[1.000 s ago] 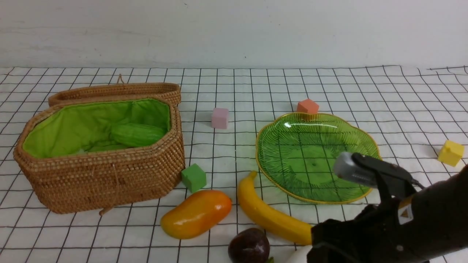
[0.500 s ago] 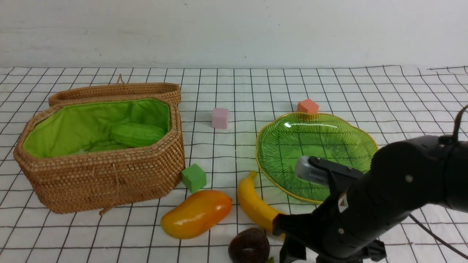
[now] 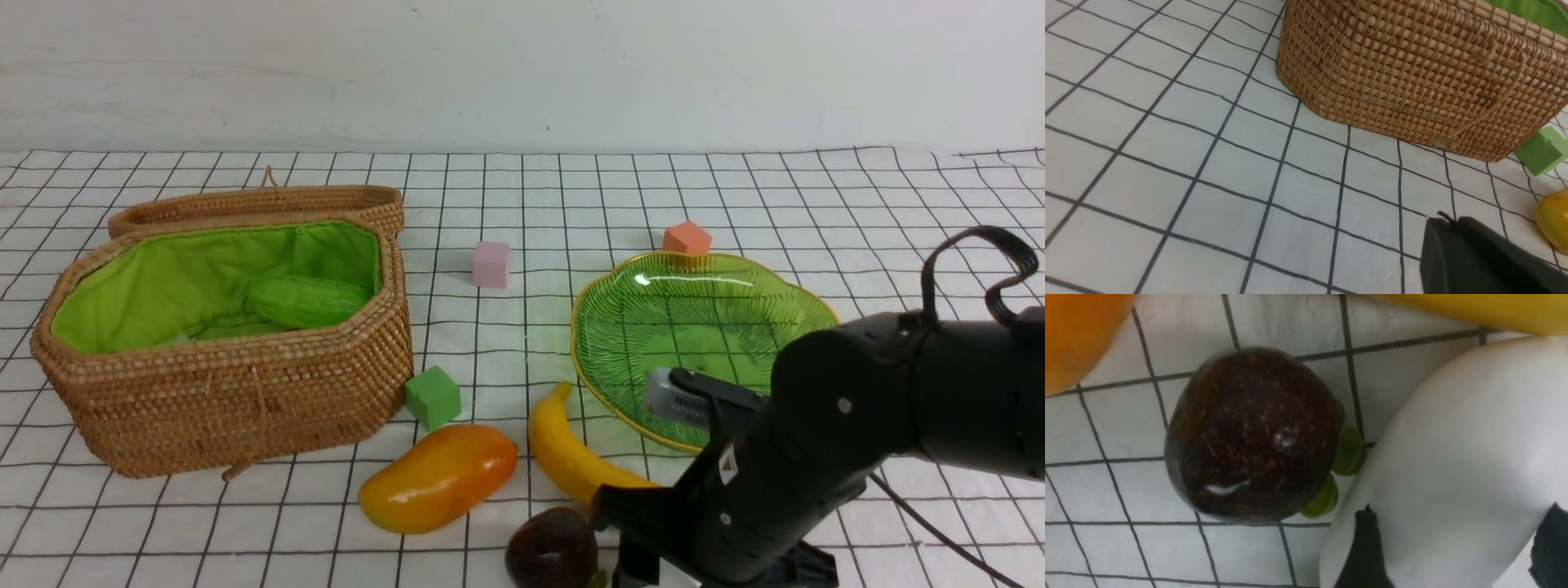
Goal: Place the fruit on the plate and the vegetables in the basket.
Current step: Take a daikon with your right arm and place it on the basket on the left.
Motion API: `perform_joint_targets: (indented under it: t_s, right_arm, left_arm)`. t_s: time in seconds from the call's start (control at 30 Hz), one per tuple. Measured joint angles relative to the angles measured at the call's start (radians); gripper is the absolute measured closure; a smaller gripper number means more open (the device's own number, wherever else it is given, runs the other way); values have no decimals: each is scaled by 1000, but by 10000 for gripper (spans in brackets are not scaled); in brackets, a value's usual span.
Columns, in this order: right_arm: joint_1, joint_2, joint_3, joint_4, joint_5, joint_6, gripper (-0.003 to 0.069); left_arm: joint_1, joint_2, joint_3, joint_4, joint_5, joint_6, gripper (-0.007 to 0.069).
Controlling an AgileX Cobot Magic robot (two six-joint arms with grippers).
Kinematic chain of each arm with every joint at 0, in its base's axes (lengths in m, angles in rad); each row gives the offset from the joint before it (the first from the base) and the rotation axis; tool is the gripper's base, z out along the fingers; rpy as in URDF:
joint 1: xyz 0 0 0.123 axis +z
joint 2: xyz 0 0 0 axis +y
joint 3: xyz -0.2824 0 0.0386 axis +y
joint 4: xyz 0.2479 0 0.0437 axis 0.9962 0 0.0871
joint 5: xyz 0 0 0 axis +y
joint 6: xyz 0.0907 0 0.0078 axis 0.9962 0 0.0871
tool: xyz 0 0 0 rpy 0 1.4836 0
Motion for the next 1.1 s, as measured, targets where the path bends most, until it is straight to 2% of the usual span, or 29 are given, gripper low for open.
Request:
perform_joint_targets:
  t_s: [0.27,0.6,0.7,0.83,1.1]
  right_arm:
    - [0,25,0,-16,-32,52,131]
    - [-1,-24,13,-78,27,63,76]
    - [-1,-25,13,-86,36,63,90]
    - [-1,-25,13,-86,47,52,184]
    - [-1,-39,13,-55,60,12,190]
  left_arm:
    - [0,0,0,0,0,0,598]
    - [0,0,0,0,0,0,595]
    - [0,0,0,0,0,0,595]
    - [0,0,0,0,0,0,595]
    - [0,0,0,0,0,0,595]
